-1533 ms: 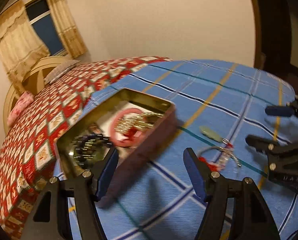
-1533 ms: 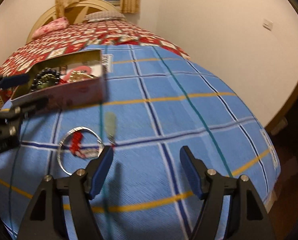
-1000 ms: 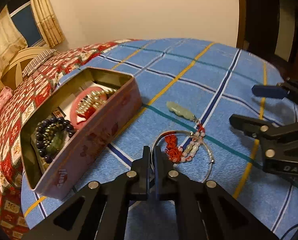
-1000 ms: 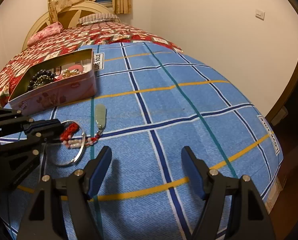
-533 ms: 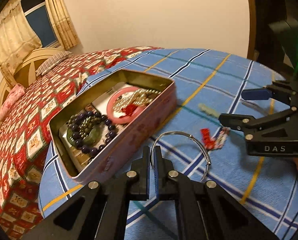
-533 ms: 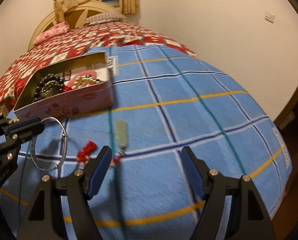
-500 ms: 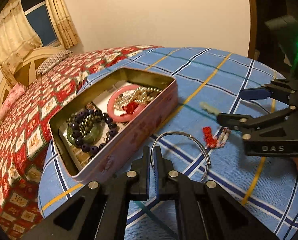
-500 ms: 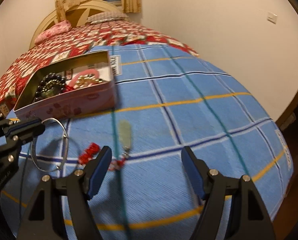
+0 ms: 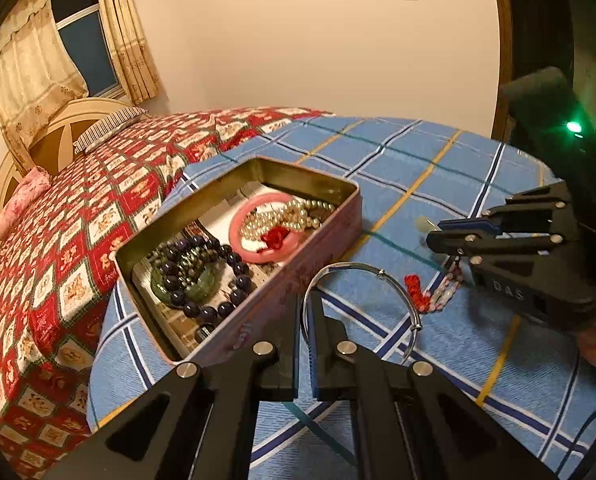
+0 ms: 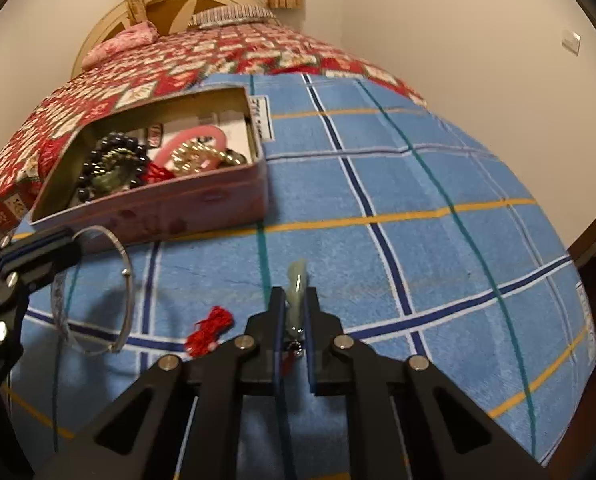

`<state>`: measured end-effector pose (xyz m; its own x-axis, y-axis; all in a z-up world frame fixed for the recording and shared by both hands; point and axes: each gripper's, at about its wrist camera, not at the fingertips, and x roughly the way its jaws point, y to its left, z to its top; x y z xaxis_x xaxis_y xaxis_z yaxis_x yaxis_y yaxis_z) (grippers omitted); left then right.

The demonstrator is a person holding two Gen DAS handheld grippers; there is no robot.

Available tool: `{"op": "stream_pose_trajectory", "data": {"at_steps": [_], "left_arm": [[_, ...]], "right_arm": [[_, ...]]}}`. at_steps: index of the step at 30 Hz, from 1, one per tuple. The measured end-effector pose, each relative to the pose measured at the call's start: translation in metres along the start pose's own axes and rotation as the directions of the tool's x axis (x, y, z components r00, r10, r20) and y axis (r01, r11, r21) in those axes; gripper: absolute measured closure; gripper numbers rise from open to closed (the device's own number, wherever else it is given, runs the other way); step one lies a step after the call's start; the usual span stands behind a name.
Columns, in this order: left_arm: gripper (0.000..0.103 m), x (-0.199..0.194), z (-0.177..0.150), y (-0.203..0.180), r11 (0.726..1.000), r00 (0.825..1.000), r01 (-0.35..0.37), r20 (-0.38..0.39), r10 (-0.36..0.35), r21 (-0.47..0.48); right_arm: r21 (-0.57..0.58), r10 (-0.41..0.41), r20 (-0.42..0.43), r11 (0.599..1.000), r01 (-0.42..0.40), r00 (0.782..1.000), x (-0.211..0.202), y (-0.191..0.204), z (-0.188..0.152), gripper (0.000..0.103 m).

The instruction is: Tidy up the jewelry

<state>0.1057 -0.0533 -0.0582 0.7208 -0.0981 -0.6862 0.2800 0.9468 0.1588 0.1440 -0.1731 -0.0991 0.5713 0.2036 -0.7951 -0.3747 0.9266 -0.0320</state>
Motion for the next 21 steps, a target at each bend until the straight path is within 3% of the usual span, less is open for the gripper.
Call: {"op": "stream_pose_trajectory", "data": {"at_steps": [9, 21], "left_arm": [[0.101, -0.028, 0.022, 0.02, 0.999, 0.997, -0.04, 0.059, 0.041, -0.019], [0.101, -0.031, 0.042, 0.06, 0.992, 0.99, -0.115, 0.072, 0.119, -0.053]], "right_arm": [[-0.03, 0.008, 0.129, 1.0, -0.004, 0.992, -0.051, 0.008, 0.019, 0.092], [-0.092, 0.023, 0.209, 0.996, -0.004, 0.978, -0.067, 0.027, 0.057, 0.092]]}}
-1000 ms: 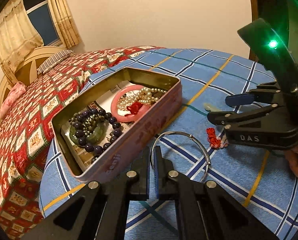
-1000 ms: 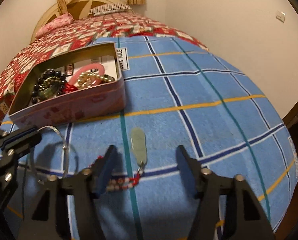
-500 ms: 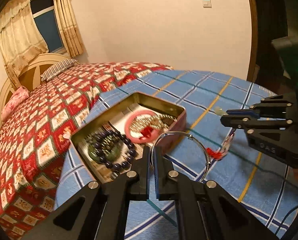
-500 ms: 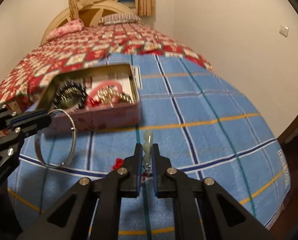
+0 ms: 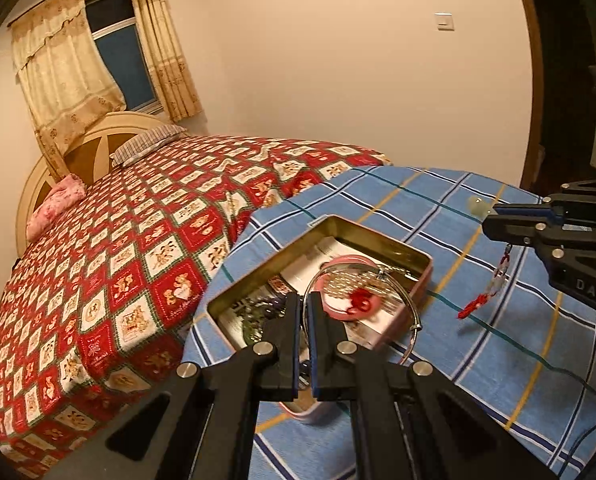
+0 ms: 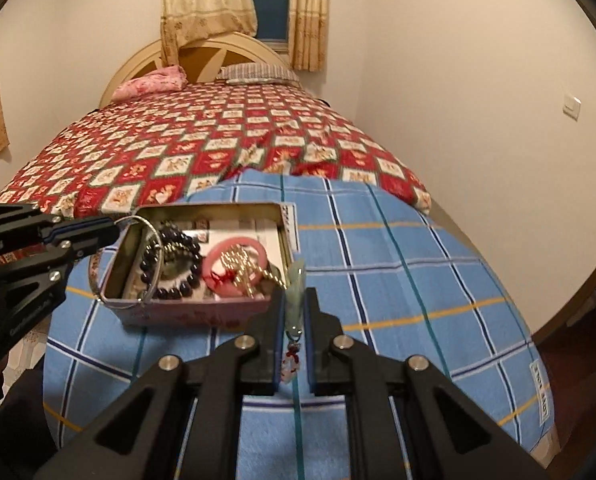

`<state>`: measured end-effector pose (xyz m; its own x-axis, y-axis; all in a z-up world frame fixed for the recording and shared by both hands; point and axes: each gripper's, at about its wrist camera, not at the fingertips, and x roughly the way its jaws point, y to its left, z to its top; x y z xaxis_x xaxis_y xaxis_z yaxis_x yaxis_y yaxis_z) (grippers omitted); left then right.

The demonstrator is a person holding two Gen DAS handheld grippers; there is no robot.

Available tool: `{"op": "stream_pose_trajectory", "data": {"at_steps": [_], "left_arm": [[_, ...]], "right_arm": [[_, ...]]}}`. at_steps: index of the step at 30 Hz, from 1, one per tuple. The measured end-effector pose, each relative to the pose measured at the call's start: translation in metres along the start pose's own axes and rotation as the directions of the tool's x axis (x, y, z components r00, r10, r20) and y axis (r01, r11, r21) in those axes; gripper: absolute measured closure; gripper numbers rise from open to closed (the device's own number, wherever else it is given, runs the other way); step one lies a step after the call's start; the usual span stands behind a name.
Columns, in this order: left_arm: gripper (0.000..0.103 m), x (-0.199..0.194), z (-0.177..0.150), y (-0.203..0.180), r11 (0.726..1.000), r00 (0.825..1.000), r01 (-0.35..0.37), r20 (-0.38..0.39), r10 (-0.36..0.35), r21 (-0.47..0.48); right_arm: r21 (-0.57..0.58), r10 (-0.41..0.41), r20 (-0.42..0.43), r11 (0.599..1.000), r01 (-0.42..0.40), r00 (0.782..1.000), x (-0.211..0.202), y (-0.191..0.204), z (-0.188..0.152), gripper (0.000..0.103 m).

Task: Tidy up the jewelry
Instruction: 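Carry the silver ring and jade pendant over the tin with both grippers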

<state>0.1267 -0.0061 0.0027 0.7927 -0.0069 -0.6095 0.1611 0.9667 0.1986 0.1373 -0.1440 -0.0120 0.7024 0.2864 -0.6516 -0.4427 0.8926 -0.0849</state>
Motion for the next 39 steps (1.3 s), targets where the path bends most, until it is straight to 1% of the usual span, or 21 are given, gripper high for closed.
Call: {"op": "stream_pose_trajectory", "data": {"at_steps": [10, 17, 29, 39], "left_arm": [[0.101, 0.011, 0.01, 0.017, 0.999, 0.999, -0.038, 0.006, 0.038, 0.012], [0.101, 0.021, 0.012, 0.027, 0.999, 0.998, -0.055, -0.006, 0.055, 0.003], [0.101, 0.044, 0.017, 0.043, 0.996, 0.996, -0.087, -0.031, 0.087, -0.008], [0.101, 0.062, 0.018, 0.053, 0.995, 0.995, -0.09, -0.056, 0.088, -0.035]], "right_arm": [[-0.054, 0.007, 0.043, 0.999, -0.005, 0.999, 0.004, 0.016, 0.029, 0.092], [-0.081, 0.025, 0.051, 0.997, -0.021, 0.998, 0.013, 0.029, 0.043, 0.092], [-0.076, 0.04, 0.045, 0.996, -0.037, 0.998, 0.039, 0.034, 0.055, 0.092], [-0.081, 0.044, 0.032, 0.996, -0.041, 0.999, 0.06, 0.038, 0.061, 0.092]]}}
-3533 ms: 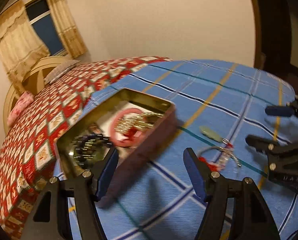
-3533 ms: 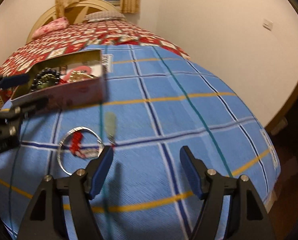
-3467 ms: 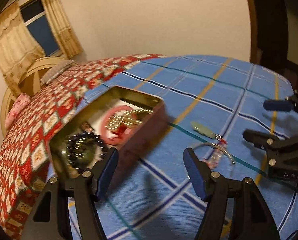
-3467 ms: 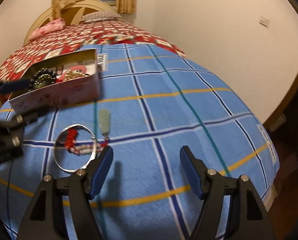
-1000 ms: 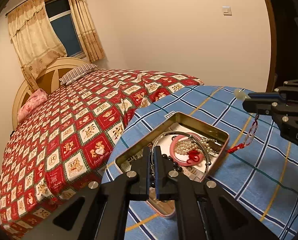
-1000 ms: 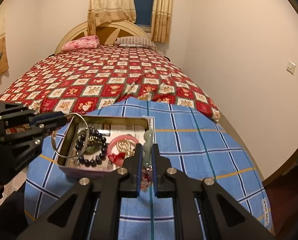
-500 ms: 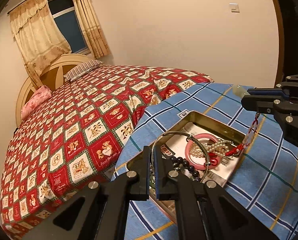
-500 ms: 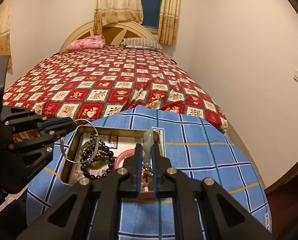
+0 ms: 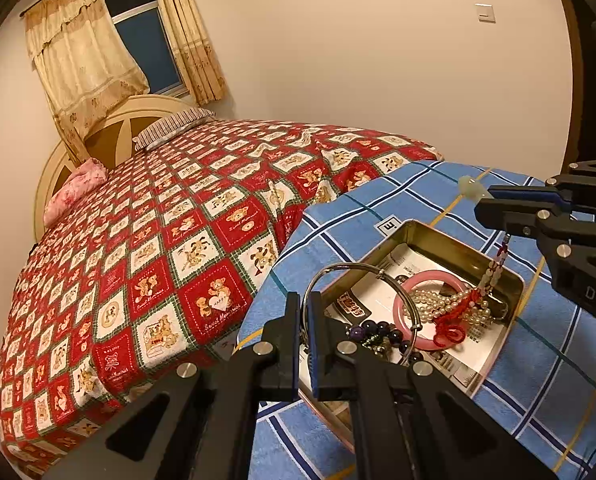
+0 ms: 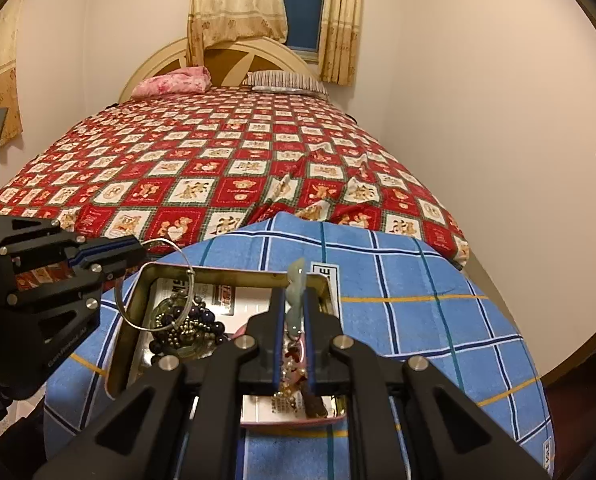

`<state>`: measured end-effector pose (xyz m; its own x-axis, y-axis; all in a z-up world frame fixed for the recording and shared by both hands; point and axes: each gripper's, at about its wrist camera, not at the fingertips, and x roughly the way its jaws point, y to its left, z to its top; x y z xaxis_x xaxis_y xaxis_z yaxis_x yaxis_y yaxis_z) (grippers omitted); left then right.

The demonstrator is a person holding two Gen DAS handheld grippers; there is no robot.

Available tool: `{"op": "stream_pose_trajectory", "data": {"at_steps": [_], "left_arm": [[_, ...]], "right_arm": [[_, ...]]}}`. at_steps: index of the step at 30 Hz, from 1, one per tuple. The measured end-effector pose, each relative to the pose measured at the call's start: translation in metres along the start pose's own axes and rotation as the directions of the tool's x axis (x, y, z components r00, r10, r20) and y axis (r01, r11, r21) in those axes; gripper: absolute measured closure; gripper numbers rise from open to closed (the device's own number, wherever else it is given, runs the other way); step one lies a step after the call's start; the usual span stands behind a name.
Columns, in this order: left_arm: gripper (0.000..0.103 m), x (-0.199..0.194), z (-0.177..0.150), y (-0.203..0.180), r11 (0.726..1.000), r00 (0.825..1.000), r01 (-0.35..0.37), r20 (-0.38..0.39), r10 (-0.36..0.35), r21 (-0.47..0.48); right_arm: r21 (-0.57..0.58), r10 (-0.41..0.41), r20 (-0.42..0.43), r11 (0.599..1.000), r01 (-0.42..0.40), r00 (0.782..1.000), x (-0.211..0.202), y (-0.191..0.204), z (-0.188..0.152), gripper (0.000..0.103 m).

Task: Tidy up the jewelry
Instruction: 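Carry the silver ring and jade pendant over the tin with both grippers, then open both grippers to drop the ring and jade pendant into the tin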

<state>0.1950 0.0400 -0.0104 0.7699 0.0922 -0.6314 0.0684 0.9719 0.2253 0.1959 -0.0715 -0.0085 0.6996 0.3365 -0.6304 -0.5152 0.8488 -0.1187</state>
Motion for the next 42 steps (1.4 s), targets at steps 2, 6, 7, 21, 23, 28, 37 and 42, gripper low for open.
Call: {"op": "stream_pose_trajectory", "data": {"at_steps": [2, 6, 7, 21, 23, 28, 37, 42], "left_arm": [[0.101, 0.003, 0.001, 0.0, 1.0, 1.0, 0.004, -0.006, -0.004, -0.008], [0.101, 0.008, 0.003, 0.001, 1.0, 1.0, 0.006, -0.011, -0.006, -0.017], [0.101, 0.009, 0.003, 0.001, 1.0, 1.0, 0.007, -0.012, -0.007, -0.018], [0.101, 0.03, 0.005, 0.0, 1.0, 0.999, 0.006, -0.041, -0.008, -0.027], [0.1, 0.034, 0.004, 0.0, 1.0, 0.999, 0.008, -0.048, -0.009, -0.027], [0.101, 0.04, 0.002, 0.0, 1.0, 0.998, 0.011, -0.06, -0.012, -0.026], [0.097, 0.056, -0.008, -0.006, 0.999, 0.994, 0.025, -0.107, -0.029, -0.034], [0.094, 0.05, -0.014, -0.007, 0.999, 0.992, 0.031, -0.117, -0.036, -0.043]], "right_arm": [[-0.003, -0.001, -0.002, 1.0, 0.001, 1.0, 0.004, 0.0, 0.001, 0.092], [0.006, 0.003, -0.007, 1.0, -0.003, 1.0, 0.013, 0.0, 0.002, 0.092], [0.008, 0.004, -0.009, 1.0, -0.004, 1.0, 0.015, 0.0, 0.002, 0.092], [0.015, 0.004, -0.046, 1.0, -0.004, 0.999, 0.039, -0.003, 0.0, 0.092], [0.013, 0.008, -0.052, 1.0, -0.007, 0.999, 0.042, -0.002, -0.001, 0.092], [0.01, 0.012, -0.071, 1.0, -0.011, 0.997, 0.052, -0.001, -0.004, 0.092], [0.005, -0.002, -0.138, 1.0, 0.003, 0.99, 0.073, -0.001, -0.017, 0.092], [0.002, 0.006, -0.19, 1.0, -0.006, 0.982, 0.081, -0.004, -0.031, 0.084]]}}
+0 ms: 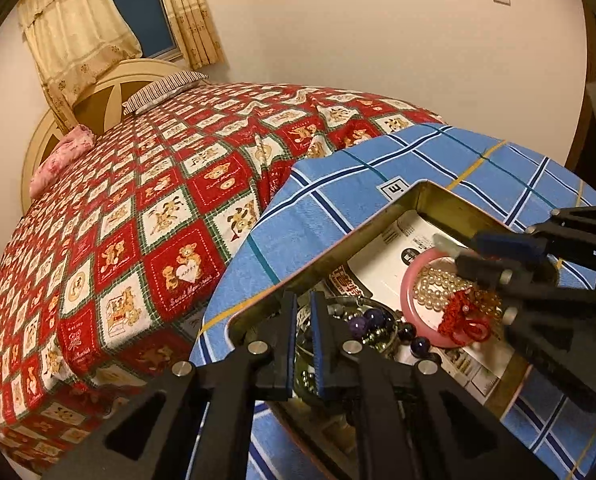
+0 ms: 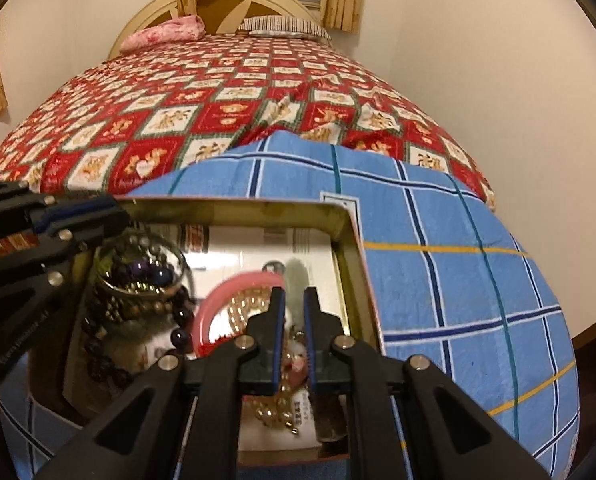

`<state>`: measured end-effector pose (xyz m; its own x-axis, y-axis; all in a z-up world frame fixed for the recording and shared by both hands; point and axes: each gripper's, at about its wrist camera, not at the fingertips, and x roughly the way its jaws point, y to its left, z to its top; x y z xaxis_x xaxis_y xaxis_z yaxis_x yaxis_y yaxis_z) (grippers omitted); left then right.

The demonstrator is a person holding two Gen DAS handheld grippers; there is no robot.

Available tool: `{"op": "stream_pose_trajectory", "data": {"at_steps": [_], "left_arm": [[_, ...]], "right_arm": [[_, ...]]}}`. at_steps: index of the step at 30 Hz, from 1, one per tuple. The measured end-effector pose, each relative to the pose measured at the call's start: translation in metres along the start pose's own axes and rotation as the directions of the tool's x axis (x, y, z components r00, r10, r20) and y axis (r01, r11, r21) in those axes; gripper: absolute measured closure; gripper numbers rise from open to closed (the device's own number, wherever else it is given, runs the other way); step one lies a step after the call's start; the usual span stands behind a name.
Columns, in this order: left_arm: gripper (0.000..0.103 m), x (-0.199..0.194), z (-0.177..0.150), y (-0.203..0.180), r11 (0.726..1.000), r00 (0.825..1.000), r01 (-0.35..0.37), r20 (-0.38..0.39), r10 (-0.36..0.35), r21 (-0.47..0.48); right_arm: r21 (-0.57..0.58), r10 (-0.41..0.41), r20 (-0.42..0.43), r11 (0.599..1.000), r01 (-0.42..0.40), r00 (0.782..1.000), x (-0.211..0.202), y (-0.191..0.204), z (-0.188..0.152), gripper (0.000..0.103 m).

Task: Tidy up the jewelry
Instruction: 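Open both grippers to drop the ring and jade pendant into the tin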

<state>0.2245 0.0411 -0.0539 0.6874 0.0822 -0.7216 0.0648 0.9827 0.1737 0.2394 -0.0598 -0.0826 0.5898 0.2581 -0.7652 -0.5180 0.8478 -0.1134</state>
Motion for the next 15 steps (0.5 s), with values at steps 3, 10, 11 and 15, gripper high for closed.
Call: {"op": "stream_pose_trajectory", "data": {"at_steps": [3, 10, 11, 15], "left_arm": [[0.054, -0.018, -0.005, 0.005, 0.999, 0.999, -0.019, 0.035, 0.02, -0.027], [0.027, -0.068, -0.024, 0.012, 0.994, 0.992, -0.046, 0.108, 0.057, -0.104], [0.027, -0.072, -0.028, 0.012, 0.993, 0.992, -0.047, 0.108, 0.059, -0.109], [0.027, -0.09, -0.047, 0.004, 0.992, 0.994, -0.026, 0.101, 0.038, -0.121]], "right_arm": [[0.003, -0.022, 0.016, 1.0, 0.022, 1.0, -0.008, -0.002, -0.008, 0.04], [0.013, -0.05, 0.051, 0.999, 0.049, 0.997, -0.045, -0.002, -0.032, 0.035], [0.022, -0.052, 0.055, 0.998, 0.051, 0.997, -0.051, -0.001, -0.035, 0.035], [0.049, -0.049, 0.083, 0.998, 0.045, 0.995, -0.077, 0.004, -0.054, 0.03]]}}
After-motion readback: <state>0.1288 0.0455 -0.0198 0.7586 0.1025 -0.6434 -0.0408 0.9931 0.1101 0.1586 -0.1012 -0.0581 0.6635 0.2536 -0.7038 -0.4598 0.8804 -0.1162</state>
